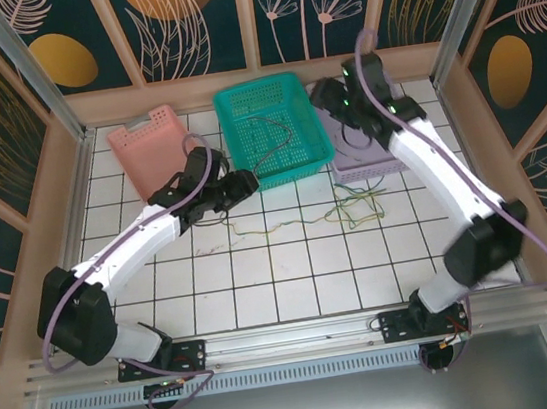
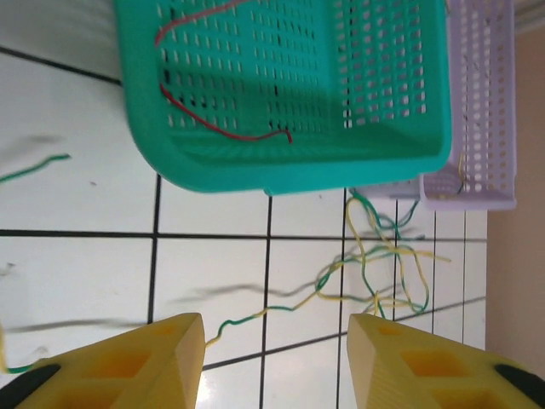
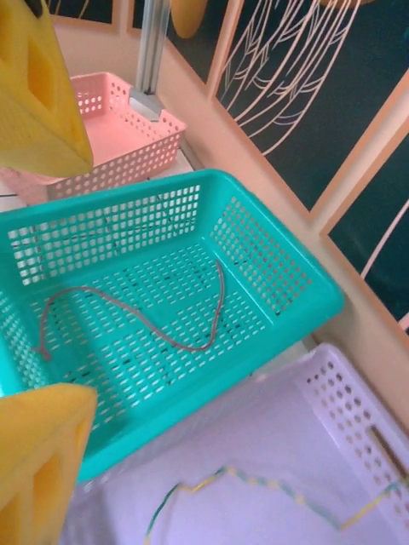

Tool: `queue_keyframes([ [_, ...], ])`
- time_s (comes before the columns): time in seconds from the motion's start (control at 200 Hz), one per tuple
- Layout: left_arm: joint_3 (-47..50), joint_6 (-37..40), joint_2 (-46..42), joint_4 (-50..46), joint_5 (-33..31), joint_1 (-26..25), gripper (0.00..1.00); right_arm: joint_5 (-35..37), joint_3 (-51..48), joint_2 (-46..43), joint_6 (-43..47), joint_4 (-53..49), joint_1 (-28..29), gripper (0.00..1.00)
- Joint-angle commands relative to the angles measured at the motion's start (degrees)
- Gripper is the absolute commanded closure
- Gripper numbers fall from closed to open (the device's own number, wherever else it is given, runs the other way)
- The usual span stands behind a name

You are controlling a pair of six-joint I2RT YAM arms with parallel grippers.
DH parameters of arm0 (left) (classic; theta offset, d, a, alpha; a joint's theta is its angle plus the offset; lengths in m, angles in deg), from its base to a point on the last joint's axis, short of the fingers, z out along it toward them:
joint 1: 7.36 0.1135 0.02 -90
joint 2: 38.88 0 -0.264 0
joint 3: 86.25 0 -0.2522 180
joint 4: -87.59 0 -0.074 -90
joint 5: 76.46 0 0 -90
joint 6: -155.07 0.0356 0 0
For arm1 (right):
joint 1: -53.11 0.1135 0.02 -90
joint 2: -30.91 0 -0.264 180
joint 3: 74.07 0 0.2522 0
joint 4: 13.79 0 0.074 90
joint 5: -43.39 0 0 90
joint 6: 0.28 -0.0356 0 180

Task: Untangle the cables

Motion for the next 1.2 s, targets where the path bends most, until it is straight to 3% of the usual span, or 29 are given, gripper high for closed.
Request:
queue_keyframes([
  [0.0,0.9,5.6,3.0,2.2,7.3,-0.6,0.52,2.1,-17.2,-5.9,-1.4,-2.6,-0.1,0.39],
  [0.14,-0.2,13.3,7.1,-1.5,7.6,-4.1,0.49,-7.2,-37.1,-16.4,-5.8,1.3,-5.7,0.49],
  [0.19,-0.1,15.3,8.3,-1.1,7.2,-5.7,0.45,-11.3,-41.2,-17.1,-5.9,3.8,-7.5,0.5],
  [0.275,0.1,18.9,10.4,0.1,6.4,-8.0,0.36,-11.8,-44.3,-14.3,-2.9,6.7,-7.0,0.49],
  [0.515,-3.2,29.2,15.8,0.0,-2.8,-9.1,0.23,-10.1,-41.2,-3.1,6.3,9.1,-3.8,0.44],
  [0.686,-3.4,34.6,18.0,-0.5,-4.4,-9.1,0.2,-8.4,-40.0,1.7,9.2,6.3,-2.8,0.43],
  [0.866,-1.4,36.0,18.3,2.9,-0.6,-10.3,0.19,-6.6,-38.4,4.9,9.8,6.4,-1.0,0.48],
  [1.096,-3.1,37.0,23.1,2.7,-2.8,-11.7,0.23,-6.3,-37.3,7.2,9.6,6.3,0.8,0.54],
  [1.191,-3.1,36.9,24.2,2.7,-6.1,-11.6,0.27,-5.8,-37.5,7.5,9.7,5.9,0.8,0.64],
])
